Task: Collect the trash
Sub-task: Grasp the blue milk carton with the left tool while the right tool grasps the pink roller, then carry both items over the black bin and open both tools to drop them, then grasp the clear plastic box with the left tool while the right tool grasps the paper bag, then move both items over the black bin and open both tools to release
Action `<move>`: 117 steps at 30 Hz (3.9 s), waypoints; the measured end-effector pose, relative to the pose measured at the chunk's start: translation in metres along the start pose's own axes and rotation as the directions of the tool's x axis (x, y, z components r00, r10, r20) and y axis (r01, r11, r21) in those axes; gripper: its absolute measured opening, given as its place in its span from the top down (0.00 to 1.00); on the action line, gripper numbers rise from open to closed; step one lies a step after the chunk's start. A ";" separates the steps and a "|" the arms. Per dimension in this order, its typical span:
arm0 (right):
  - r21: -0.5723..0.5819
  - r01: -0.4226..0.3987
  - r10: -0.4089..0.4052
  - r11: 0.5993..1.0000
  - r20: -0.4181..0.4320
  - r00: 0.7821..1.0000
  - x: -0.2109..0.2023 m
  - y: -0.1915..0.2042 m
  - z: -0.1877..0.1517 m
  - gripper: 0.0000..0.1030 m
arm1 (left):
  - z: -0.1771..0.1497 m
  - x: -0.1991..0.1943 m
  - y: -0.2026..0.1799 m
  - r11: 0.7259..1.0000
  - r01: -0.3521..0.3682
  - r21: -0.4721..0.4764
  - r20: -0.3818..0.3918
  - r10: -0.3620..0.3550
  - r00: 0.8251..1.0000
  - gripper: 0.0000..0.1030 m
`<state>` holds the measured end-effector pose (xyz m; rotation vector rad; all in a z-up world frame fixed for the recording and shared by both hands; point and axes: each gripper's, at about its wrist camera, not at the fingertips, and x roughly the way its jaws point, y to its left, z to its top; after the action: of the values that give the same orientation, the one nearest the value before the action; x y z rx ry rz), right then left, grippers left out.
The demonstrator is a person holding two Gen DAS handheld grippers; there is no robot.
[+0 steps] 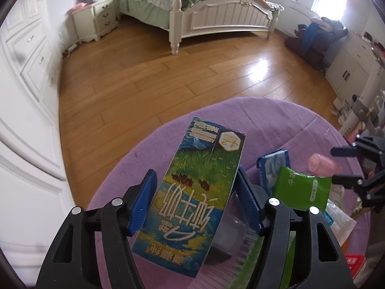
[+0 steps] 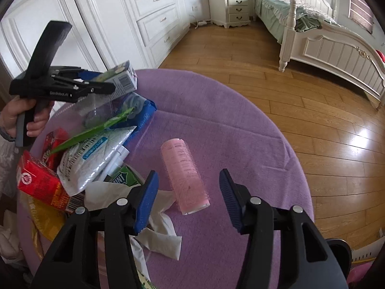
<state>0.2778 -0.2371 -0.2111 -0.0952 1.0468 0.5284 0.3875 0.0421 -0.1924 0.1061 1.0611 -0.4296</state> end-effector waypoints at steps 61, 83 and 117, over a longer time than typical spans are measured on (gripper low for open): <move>0.423 -0.089 -0.084 0.902 0.374 0.924 -0.143 -0.078 -0.174 0.31 | -0.079 -0.098 -0.281 0.962 0.262 0.076 0.205 -0.273 0.940 0.32; -0.121 0.085 -0.087 0.989 -0.009 0.996 -0.058 0.058 -0.104 0.59 | -0.073 -0.044 -0.021 0.998 -0.055 0.037 0.047 0.053 0.997 0.52; 0.165 -0.104 0.062 0.981 0.243 0.968 -0.111 -0.011 -0.144 0.87 | -0.087 -0.124 -0.262 0.970 0.224 0.090 0.252 -0.240 0.937 0.61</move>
<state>0.1248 -0.3345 -0.1923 0.1667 0.8621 0.5071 0.1626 -0.1364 -0.0970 -0.0243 0.8021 -0.6712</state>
